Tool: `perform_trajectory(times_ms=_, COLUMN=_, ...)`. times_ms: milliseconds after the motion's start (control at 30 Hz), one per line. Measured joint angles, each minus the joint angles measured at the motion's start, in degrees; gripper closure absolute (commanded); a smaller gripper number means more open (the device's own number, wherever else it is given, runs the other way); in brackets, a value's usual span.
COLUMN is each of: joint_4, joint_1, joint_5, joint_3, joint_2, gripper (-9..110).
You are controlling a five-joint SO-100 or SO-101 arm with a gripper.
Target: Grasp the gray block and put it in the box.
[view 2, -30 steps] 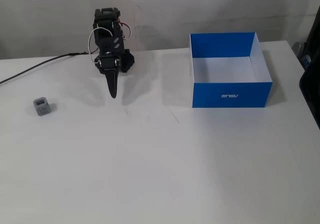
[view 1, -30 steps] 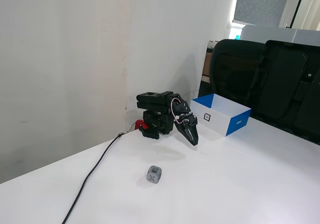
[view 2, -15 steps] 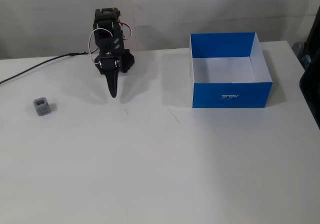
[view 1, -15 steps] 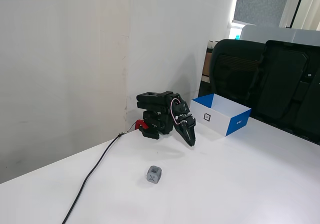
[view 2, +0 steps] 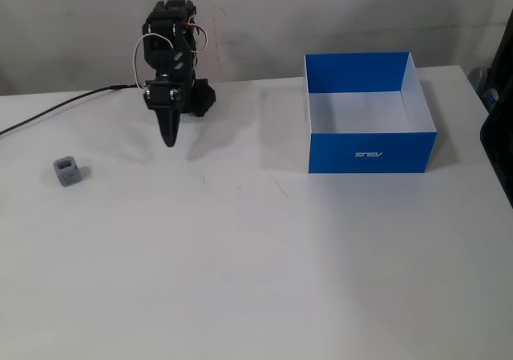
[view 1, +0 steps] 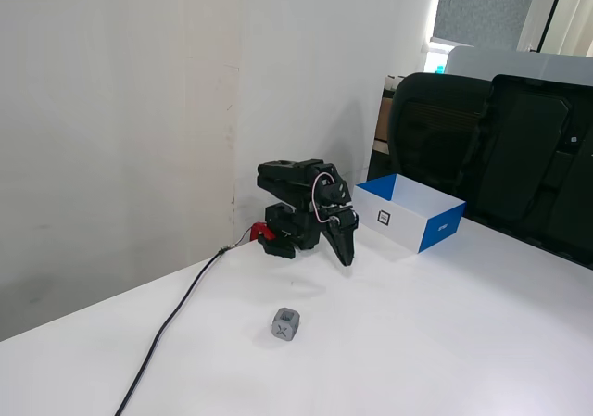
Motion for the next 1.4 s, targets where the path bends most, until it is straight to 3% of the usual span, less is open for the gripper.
perform_trajectory(times_ms=867, joint_4=-10.5, joint_1=-28.9, joint_5=12.0, joint_3=-26.6, joint_2=-44.6, gripper=101)
perform_trajectory(times_ms=1400, joint_4=-16.3, joint_1=-35.1, joint_5=13.4, joint_3=-28.6, joint_2=-56.8, gripper=101)
